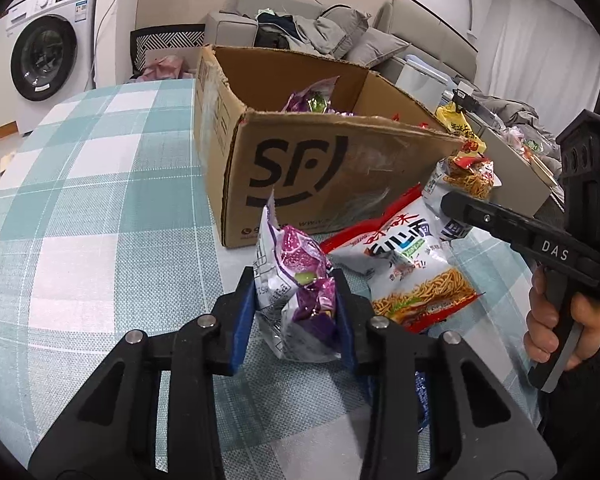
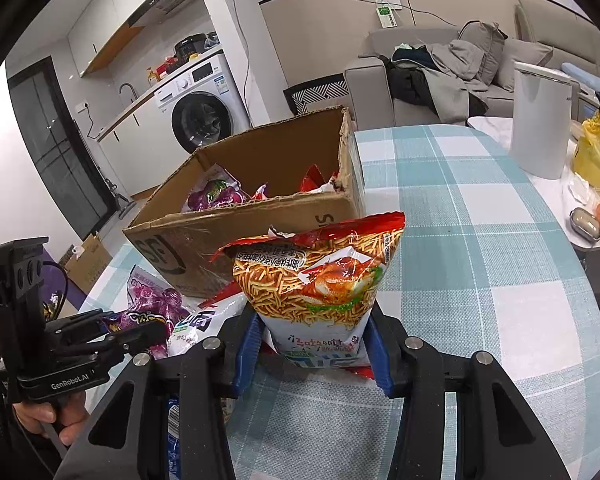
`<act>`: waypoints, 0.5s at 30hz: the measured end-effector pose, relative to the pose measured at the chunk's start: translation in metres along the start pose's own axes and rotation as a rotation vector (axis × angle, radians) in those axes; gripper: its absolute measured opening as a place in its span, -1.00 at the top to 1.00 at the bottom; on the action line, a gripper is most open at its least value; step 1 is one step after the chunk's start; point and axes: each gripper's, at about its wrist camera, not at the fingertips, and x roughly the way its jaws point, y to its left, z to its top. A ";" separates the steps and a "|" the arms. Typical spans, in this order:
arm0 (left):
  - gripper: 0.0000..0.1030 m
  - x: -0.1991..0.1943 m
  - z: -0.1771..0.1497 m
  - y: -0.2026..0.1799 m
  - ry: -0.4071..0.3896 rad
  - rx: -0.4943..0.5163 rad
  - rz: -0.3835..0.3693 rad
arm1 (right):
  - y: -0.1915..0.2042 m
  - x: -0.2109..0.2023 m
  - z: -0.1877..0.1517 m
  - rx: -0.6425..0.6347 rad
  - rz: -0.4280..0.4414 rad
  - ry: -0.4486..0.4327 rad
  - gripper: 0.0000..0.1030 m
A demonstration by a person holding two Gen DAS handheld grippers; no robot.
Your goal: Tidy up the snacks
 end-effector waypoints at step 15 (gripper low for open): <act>0.47 -0.021 0.005 0.000 -0.061 0.005 0.015 | 0.003 -0.008 0.003 -0.008 0.000 -0.024 0.08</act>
